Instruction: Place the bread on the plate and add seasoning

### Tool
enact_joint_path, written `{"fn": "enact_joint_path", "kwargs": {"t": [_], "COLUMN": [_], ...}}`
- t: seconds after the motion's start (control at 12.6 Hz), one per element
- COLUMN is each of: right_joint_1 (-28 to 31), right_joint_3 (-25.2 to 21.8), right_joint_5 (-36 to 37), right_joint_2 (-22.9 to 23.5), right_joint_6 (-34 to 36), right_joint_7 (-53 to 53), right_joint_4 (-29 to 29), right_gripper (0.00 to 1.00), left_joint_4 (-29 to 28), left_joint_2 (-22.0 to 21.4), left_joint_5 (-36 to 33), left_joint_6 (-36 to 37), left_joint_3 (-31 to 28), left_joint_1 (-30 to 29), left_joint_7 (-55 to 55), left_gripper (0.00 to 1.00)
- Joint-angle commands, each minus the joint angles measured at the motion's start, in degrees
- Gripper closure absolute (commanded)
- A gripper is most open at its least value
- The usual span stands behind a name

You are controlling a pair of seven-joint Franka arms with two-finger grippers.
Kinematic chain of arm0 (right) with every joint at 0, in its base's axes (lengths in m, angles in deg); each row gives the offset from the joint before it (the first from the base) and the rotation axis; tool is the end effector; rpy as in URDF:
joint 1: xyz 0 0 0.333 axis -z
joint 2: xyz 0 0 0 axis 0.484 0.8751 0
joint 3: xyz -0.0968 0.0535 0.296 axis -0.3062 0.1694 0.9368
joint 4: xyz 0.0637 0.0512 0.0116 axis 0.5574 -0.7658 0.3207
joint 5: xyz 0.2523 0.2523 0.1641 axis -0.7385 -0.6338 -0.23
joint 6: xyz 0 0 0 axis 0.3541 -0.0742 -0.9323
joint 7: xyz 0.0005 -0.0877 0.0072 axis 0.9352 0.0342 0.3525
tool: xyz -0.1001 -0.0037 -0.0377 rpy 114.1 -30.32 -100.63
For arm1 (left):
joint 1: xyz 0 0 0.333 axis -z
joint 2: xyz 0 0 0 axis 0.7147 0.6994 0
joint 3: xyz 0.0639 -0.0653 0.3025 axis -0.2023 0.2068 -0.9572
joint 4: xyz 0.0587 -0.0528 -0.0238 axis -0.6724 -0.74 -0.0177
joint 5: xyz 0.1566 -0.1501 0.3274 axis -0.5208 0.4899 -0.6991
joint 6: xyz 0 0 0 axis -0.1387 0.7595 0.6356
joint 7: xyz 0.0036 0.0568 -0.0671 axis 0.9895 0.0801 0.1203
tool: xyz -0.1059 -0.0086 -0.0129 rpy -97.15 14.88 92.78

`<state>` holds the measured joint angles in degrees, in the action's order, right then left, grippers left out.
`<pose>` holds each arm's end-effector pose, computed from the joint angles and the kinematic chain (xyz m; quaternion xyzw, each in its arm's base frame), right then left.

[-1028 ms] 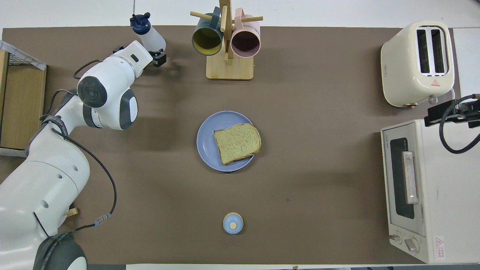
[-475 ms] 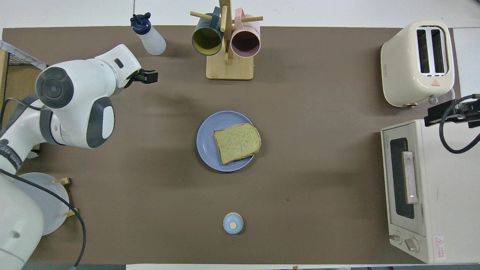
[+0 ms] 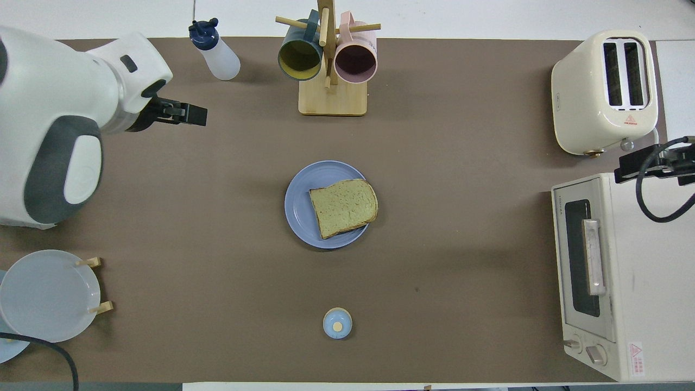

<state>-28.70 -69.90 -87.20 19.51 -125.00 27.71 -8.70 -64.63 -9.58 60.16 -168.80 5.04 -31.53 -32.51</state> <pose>0.5418 -0.0363 0.6043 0.9986 -0.0322 -0.0408 0.0002 0.6003 -0.1656 0.5597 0.9877 -0.1146 0.1058 0.0090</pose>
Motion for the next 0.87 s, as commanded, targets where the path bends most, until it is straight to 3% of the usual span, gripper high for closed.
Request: {"fn": "enact_joint_path", "kwargs": {"t": [0.0,0.4,0.79], "right_joint_1": [0.55,0.55,0.55], "right_joint_3": [0.25,0.25,0.25], "right_joint_5": [-0.5,-0.5,-0.5], "right_joint_2": [-0.96,-0.96,-0.96], "right_joint_6": [0.49,0.49,0.49], "right_joint_7": [1.26,1.17,1.26], "right_joint_4": [-0.8,-0.8,-0.89], "right_gripper": [0.0,0.0,0.0], "left_joint_4": [3.4,1.46,1.28], "left_joint_2": [-2.91,-6.62,-8.82], "left_joint_5": [-0.43,-0.6,-0.08], "left_joint_6": [8.44,9.86,12.74], "left_joint_3": [-0.47,-0.38,0.06], "left_joint_1": [-0.64,-0.81,-6.51], "left_joint_7": [-1.38,-1.11,-0.5], "left_gripper": [0.0,0.0,0.0]}}
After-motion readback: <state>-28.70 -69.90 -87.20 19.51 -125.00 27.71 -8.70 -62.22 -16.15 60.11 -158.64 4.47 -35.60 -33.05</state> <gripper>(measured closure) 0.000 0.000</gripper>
